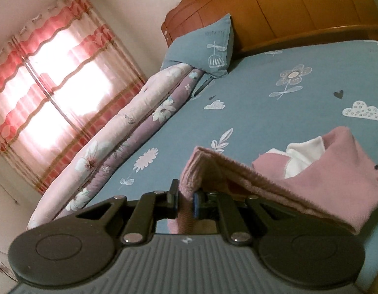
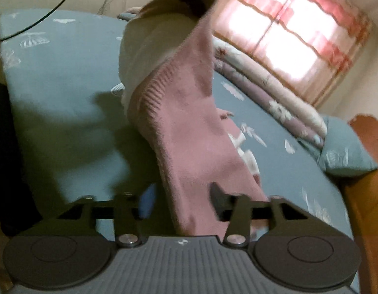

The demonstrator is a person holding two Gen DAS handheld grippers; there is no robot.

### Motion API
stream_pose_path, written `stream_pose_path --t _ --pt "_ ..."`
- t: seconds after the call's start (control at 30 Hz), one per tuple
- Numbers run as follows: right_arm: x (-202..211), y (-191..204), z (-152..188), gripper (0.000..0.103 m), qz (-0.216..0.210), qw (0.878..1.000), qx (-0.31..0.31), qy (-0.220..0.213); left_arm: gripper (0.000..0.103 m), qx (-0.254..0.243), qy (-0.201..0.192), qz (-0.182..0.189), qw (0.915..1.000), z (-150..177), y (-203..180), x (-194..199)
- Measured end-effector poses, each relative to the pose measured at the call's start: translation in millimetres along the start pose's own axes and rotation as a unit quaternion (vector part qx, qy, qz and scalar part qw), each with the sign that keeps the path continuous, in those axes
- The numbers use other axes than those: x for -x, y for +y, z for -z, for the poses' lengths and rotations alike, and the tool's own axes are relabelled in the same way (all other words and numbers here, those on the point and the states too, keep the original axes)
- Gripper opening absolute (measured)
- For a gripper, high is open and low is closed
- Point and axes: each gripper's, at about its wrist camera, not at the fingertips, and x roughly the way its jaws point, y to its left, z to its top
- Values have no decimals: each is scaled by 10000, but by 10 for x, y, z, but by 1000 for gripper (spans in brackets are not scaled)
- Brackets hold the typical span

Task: Fold clothes
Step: 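Spread the sweater over the bed holding it with both grippers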

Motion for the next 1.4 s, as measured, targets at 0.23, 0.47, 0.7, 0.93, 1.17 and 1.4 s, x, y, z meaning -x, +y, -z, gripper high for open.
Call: stream_pose_path --t 0.23,0.47,0.7,0.93,1.17,1.4 --pt "-304 11 -76 12 -27 9985 417 360 9 45 165 133 9998 99 87 -131" --pt "-227 -693 -210 11 -1016 9870 -890 868 9 -1 526 343 9980 418 88 -188" --pt "-64 -1164 -451 11 -1133 9805 -1125 1148 8 -200 924 674 9932 641 4 5" --pt "147 -1326 -833 10 -961 9851 -627 1280 8 -453 1019 680 9914 597 38 387" --pt "487 -1451 -1178 10 -514 9929 -463 968 8 -505 740 94 9959 360 221 803" --pt "720 -1592 -1398 10 -508 9941 -541 796 8 -542 742 -114 9957 206 362 1102"
